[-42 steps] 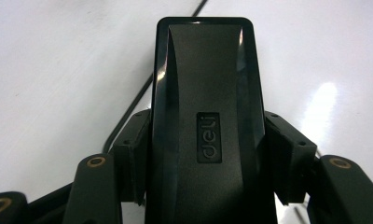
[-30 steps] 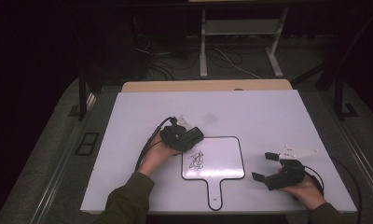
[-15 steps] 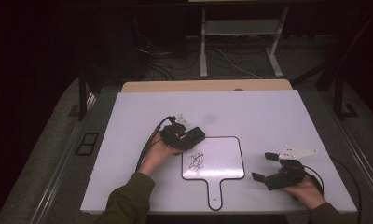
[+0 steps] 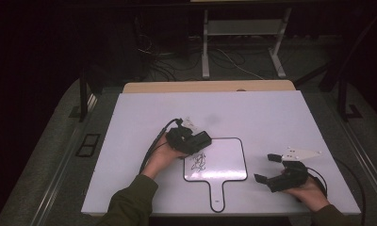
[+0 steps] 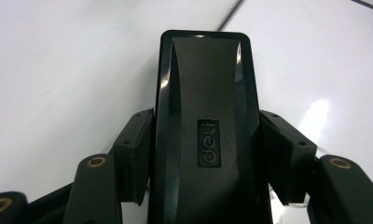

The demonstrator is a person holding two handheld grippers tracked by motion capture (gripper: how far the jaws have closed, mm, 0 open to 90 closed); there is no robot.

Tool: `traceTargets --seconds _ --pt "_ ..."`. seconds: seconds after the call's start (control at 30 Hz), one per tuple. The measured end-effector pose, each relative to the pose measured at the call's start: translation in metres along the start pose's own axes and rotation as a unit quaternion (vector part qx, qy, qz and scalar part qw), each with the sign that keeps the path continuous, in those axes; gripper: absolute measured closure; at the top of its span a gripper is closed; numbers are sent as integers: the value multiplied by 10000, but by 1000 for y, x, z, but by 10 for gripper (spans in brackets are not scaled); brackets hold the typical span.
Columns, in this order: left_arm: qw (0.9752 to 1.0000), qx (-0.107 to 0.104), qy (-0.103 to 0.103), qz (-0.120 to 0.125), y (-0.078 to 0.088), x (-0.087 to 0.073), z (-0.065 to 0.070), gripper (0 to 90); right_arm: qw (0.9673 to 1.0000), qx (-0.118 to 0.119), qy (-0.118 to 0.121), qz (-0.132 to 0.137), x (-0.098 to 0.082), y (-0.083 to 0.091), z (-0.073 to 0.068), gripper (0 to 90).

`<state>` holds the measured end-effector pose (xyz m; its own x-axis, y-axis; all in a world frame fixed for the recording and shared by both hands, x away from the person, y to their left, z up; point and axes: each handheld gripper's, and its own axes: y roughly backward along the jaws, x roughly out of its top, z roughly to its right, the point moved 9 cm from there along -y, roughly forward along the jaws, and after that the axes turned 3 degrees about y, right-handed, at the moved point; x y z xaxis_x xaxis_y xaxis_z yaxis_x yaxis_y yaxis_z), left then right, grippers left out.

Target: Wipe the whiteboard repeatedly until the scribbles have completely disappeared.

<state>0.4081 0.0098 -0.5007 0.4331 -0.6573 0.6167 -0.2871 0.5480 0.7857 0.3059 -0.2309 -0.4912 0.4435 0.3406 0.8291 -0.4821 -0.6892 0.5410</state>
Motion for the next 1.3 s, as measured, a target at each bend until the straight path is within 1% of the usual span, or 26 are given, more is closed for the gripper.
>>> traceTargets --seconds 0.03,0.07,0.13,0.2,0.23,0.27,0.37,0.4,0.43,0.47,0.6,0.67,0.7,0.73,0.8,0.83,0.87,0.97,1.03,1.1,1.13,1.2,1.23,1.3 --pt "9999 83 -87 -21 -1 1 1 395 10000 -2 0 4 0 0 0 0" --pt "9997 191 -128 -34 -1 3 0 396 10000 -3 6 8 0 0 0 0" --pt "9991 412 -116 -41 0 4 -7 397 10000 -5 8 8 0 0 0 0" --pt "9989 466 43 -9 1 2 -15 397 10000 -3 10 9 0 0 0 0" --pt "9988 485 57 7 2 1 -19 397 10000 -3 10 9 0 0 0 0" --pt "9985 512 173 30 3 0 -22 397 10000 -4 8 9 0 0 0 0" --pt "9972 716 208 29 6 -2 -33 397 10000 -6 4 8 0 0 1 0" --pt "9973 682 256 35 6 -3 -34 397 10000 -7 5 10 0 0 1 0" --pt "9976 652 214 32 6 -3 -36 397 10000 -9 1 11 0 0 1 0" --pt "9977 639 233 42 6 -3 -34 397 10000 -7 1 12 0 0 1 0" --pt "9985 540 103 -48 5 -2 -25 397 10000 -4 -4 2 0 0 0 0" --pt "9989 469 49 -51 4 -2 -20 397 10000 -7 0 12 0 0 1 0" --pt "9990 444 65 -69 4 -2 -17 397 10000 -6 -4 15 0 0 1 0" --pt "9991 424 -19 -87 4 -1 -15 397 10000 -4 1 18 0 1 1 0" --pt "9989 468 -13 -82 3 -1 -14 397 10000 -3 -6 16 0 1 0 0" --pt "9986 512 -38 -106 4 -1 -17 397 10000 -2 -3 13 0 1 0 0" --pt "9985 539 27 -76 4 -1 -19 397 10000 -2 -1 16 0 1 0 0" --pt "9977 668 56 -74 5 -3 -25 397 10000 5 6 10 0 1 0 0" --pt "9978 654 84 -60 6 -3 -26 397 10000 1 -2 13 0 1 0 0" --pt "9975 691 37 -102 6 -4 -24 398 10000 -1 -4 15 0 1 0 0" --pt "9977 673 0 -98 5 -3 -22 397 10000 -1 1 14 0 1 0 0" --pt "9985 533 -67 -132 6 -4 -16 397 10000 -2 0 18 0 1 0 0" --pt "9986 506 -75 -122 5 -4 -13 397 10000 -5 -6 19 0 1 0 0" --pt "9985 519 -111 -150 6 -5 -12 397 10000 -4 -5 18 0 1 1 0"
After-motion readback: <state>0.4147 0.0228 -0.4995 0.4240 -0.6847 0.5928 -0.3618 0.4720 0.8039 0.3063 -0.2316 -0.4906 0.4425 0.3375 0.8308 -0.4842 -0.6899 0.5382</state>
